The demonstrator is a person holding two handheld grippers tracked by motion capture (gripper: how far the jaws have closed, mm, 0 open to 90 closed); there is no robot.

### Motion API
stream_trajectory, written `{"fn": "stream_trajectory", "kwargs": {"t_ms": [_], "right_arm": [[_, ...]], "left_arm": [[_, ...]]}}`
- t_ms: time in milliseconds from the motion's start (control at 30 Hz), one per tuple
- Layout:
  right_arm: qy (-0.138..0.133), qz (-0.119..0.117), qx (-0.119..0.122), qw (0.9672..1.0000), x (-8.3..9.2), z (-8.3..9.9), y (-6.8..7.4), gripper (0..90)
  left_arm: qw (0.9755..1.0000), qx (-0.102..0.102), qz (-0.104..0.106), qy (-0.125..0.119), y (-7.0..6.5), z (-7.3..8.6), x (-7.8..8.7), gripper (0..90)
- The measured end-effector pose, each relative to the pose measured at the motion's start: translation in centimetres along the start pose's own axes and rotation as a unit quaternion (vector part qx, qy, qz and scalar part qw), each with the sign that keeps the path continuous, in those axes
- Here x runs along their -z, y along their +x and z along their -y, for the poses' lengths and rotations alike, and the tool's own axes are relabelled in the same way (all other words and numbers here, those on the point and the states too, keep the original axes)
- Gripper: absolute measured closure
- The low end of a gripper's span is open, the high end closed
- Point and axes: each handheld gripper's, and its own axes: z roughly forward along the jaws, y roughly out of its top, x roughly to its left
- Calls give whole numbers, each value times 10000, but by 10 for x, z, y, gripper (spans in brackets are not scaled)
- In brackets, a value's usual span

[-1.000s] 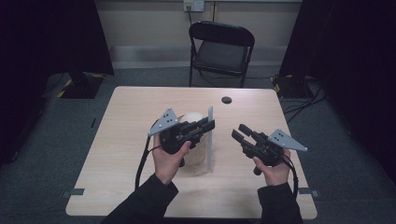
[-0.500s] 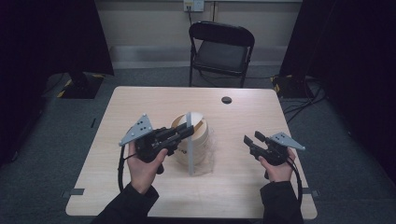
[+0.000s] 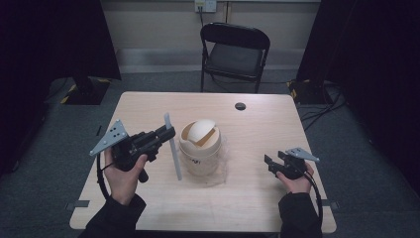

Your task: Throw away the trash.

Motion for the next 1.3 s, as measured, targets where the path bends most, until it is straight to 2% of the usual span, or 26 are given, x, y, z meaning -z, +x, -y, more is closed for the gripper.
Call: {"fn": "stream_trajectory", "kwargs": {"t_ms": [100,133,200,300,333,800,1100,1267,1300], "right_arm": [[101,30,-25,9999,-2,3,-1,370],[229,87,-29,9997,-3,6,-2,369],[254,104,-30,9996,-4,7,-3,365],[506,191,105,9985,-7,10,-3,356],[506,191,105,9985,-7,10,-3,356],[908,180,130,9956,-12,12,-3,347],[929,188,178,9953,-12,12,-2,337],[974,256,338,9943,-13,12,1,332],[1011,293,458,9934,-14,12,3,325]], "left_arm": [[9999,34,-114,-74,5,-4,4,803],[9998,-13,-168,-106,9,-7,5,803],[9997,-30,-218,-108,11,-8,6,803],[9994,-55,-289,-159,16,-13,5,803],[9993,-67,-318,-184,18,-14,4,803],[9976,-109,-540,-428,35,-36,-15,803],[9963,-184,-658,-515,41,-50,-28,803],[9960,-211,-692,-533,44,-53,-35,804],[9958,-191,-715,-542,46,-54,-38,803]]}}
